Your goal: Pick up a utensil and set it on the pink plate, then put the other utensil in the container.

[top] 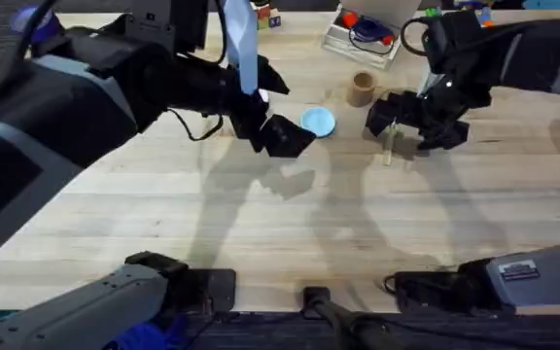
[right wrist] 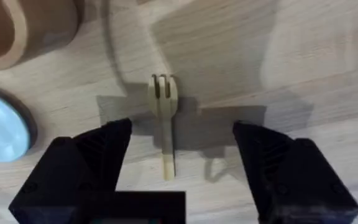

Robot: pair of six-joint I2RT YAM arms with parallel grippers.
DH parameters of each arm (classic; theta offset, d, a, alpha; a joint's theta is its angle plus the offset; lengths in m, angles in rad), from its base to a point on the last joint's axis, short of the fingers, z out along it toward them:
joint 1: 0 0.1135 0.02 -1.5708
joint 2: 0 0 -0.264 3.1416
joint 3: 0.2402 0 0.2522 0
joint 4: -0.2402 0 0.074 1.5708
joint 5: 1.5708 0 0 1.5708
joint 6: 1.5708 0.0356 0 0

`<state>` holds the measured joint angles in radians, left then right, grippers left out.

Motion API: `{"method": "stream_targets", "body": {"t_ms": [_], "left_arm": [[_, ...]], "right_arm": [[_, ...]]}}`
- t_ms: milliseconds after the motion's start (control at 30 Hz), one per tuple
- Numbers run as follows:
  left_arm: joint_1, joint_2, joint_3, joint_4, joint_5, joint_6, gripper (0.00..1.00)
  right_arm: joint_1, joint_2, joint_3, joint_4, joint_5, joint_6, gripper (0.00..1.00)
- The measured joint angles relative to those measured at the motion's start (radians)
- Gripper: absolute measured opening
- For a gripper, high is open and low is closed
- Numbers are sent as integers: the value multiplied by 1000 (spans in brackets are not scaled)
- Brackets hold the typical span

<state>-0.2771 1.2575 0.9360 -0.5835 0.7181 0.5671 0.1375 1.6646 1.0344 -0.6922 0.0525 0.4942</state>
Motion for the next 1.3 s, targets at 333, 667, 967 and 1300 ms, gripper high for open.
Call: {"method": "stream_targets", "body": {"t_ms": [333,667,967,1300], "left_arm": [[0,0,0,0,0,0,993],[0,0,0,0,0,0,993],[0,0,0,0,0,0,993],[0,0,0,0,0,0,993]], "right_arm": [[1,6,4,-18,8,0,945],[6,12,9,-24,9,0,993],[30,39,32,-41,35,11,993],[32,41,35,-42,38,16,996]]}}
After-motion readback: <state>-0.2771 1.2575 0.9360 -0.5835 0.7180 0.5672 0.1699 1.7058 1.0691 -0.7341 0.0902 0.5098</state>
